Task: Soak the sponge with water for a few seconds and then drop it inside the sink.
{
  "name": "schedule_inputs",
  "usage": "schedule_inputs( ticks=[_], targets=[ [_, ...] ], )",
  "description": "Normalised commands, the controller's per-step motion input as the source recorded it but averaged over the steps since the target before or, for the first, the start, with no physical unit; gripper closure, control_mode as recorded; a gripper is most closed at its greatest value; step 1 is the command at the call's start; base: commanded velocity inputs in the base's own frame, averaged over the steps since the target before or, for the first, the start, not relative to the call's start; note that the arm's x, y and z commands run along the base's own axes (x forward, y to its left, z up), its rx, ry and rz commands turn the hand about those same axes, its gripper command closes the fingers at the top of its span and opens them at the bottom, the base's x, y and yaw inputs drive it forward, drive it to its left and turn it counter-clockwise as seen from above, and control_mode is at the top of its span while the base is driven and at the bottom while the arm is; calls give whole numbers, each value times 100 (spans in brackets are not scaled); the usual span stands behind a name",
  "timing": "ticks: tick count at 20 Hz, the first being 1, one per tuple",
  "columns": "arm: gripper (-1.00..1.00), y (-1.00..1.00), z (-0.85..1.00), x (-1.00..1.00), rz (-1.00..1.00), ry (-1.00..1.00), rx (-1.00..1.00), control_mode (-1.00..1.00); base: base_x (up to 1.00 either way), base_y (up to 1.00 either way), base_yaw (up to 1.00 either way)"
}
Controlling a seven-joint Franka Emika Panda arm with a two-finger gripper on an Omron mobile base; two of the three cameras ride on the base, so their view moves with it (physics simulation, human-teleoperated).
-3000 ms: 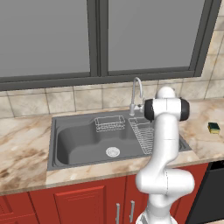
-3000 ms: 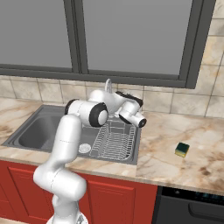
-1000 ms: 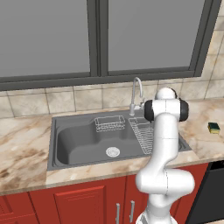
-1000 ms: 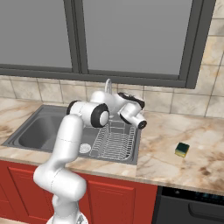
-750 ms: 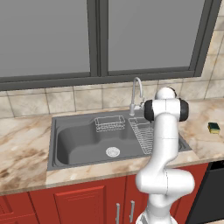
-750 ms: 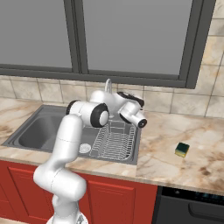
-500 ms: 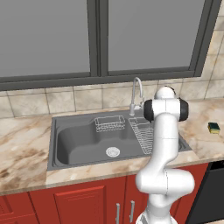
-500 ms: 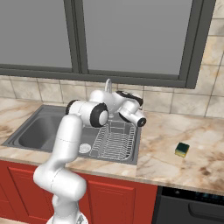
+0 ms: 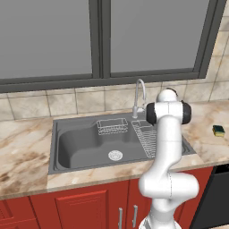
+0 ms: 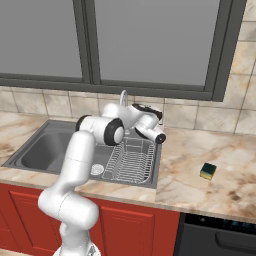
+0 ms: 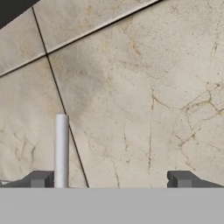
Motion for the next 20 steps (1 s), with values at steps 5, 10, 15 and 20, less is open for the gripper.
schedule_inputs(
  ticks=[5, 10, 15, 20],
  targets=[
    [-100, -17, -13, 17, 0, 2, 0, -100, 0, 0, 0],
    [-100, -26, -19, 11, 0, 2, 0, -100, 0, 0, 0],
    [-100, -45, -27, 1, -3, 8, 0, -100, 0, 0, 0],
    [-100, -62, -26, 0, -6, 7, 0, -100, 0, 0, 0]
  ],
)
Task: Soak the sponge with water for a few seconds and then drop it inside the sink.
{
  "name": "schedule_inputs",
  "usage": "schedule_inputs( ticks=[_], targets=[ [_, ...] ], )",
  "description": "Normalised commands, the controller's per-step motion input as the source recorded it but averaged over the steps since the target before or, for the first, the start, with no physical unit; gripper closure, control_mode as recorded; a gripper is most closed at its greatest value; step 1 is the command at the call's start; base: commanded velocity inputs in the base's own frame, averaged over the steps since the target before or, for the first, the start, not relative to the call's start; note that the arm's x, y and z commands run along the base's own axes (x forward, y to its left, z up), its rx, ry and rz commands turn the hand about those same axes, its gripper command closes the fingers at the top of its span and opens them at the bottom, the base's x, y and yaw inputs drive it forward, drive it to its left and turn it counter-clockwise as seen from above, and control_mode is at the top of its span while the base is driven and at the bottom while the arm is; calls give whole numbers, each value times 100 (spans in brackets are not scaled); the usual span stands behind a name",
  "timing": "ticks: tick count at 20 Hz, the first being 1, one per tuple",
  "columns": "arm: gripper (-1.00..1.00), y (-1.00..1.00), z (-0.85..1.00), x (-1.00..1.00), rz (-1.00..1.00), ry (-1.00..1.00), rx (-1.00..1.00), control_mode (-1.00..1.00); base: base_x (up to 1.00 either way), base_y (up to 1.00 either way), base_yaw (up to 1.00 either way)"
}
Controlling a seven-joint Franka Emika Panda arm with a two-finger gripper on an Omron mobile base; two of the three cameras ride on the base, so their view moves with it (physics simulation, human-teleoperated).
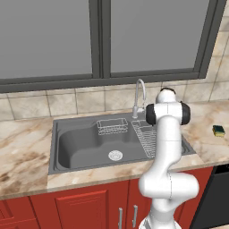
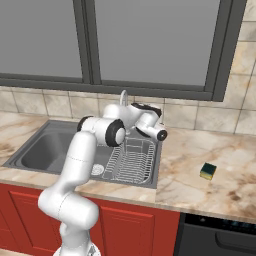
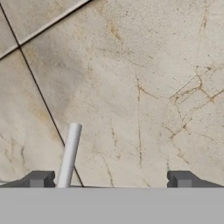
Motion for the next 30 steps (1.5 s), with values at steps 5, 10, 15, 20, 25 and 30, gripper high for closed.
schedule_inputs(
  ticks=[5, 10, 15, 20, 25, 30],
  targets=[
    [-100, -66, -30, 0, -6, 8, 0, -100, 0, 0, 0],
    [-100, -64, -37, 0, -5, 5, 0, -100, 0, 0, 0],
    [-100, -61, -32, 0, -5, 7, 0, -100, 0, 0, 0],
    [-100, -51, -19, 0, -4, 14, 0, -100, 0, 0, 0],
    [-100, -39, -19, 0, -4, 20, 0, -100, 0, 0, 0],
    [-100, -6, 4, 0, 0, 13, 0, -100, 0, 0, 0]
  ],
)
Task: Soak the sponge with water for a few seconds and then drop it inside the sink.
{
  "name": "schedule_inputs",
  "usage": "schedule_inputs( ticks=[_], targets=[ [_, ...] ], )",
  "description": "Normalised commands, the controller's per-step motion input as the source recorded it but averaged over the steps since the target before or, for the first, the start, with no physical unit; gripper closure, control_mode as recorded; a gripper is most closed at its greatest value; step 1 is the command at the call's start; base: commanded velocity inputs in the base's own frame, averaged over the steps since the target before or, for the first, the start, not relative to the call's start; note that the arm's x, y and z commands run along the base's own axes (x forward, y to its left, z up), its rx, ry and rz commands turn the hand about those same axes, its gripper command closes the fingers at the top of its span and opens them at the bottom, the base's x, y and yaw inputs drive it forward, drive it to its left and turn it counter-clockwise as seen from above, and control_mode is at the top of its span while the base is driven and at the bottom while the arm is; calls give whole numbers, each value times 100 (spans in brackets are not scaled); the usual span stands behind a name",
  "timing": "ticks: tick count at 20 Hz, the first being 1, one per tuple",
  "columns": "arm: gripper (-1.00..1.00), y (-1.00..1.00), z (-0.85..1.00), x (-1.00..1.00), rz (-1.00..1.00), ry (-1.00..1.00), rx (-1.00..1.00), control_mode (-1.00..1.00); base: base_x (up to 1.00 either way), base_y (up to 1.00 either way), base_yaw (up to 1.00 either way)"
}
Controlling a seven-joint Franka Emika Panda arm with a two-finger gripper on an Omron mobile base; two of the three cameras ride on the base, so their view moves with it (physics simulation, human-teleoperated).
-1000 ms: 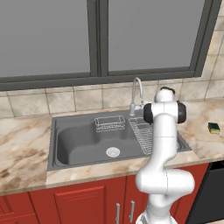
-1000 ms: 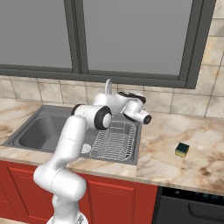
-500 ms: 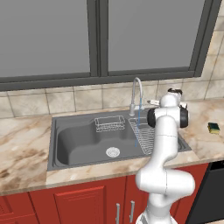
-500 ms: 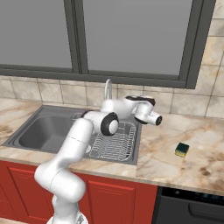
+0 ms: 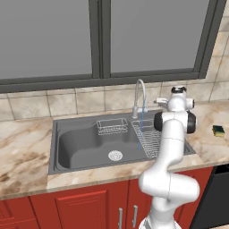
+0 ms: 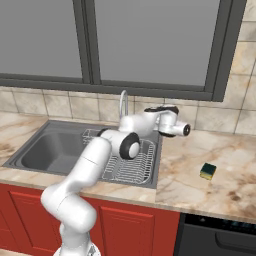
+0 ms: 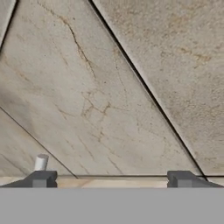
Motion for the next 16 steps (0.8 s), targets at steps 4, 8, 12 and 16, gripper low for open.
schedule_inputs(
  ticks=[4, 8, 12, 16],
  targets=[
    [-100, -31, 6, -13, 0, 16, 0, -100, 0, 0, 0],
    [-100, -37, 23, -23, 0, 15, 0, -100, 0, 0, 0],
    [-100, -43, 14, -37, 0, 11, 1, -100, 0, 0, 0],
    [-100, -34, 0, -40, 0, 9, 2, -100, 0, 0, 0]
  ],
)
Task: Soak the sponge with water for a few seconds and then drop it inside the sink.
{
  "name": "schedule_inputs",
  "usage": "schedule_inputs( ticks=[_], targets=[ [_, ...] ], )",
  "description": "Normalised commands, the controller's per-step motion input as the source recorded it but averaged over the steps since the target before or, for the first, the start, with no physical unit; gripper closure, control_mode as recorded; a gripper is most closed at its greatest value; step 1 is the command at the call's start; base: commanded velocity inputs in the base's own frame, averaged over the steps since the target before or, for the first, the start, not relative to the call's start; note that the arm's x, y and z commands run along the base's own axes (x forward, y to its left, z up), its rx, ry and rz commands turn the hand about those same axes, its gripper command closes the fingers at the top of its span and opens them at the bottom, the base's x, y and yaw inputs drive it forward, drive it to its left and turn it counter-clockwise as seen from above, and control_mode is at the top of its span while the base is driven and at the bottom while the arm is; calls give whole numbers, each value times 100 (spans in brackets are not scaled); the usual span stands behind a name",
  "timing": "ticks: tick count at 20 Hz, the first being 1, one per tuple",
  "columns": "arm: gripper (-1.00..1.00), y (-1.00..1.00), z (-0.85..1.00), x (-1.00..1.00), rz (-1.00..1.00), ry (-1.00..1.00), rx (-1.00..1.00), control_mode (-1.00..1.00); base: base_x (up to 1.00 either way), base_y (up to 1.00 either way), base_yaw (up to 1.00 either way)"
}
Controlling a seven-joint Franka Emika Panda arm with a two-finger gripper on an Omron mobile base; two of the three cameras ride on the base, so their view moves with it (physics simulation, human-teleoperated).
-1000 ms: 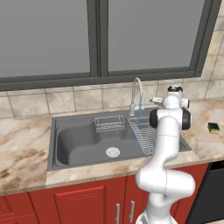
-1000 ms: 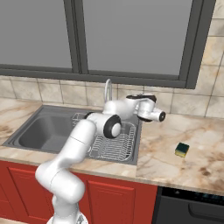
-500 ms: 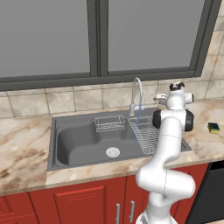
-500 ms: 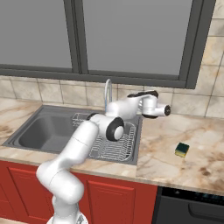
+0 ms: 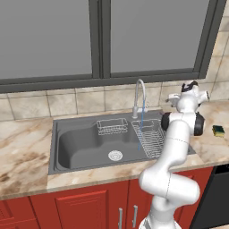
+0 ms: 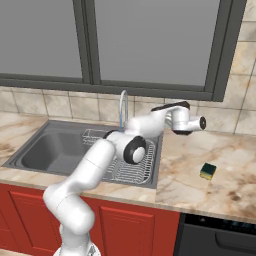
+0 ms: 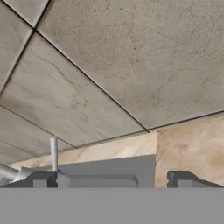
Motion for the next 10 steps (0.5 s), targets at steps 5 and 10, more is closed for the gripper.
schedule_inputs(
  ticks=[5, 10],
  targets=[
    [-100, -37, 0, -50, -1, 5, 4, -100, 0, 0, 0],
    [-100, -21, 15, -37, 0, 2, 2, -100, 0, 0, 0]
  ],
)
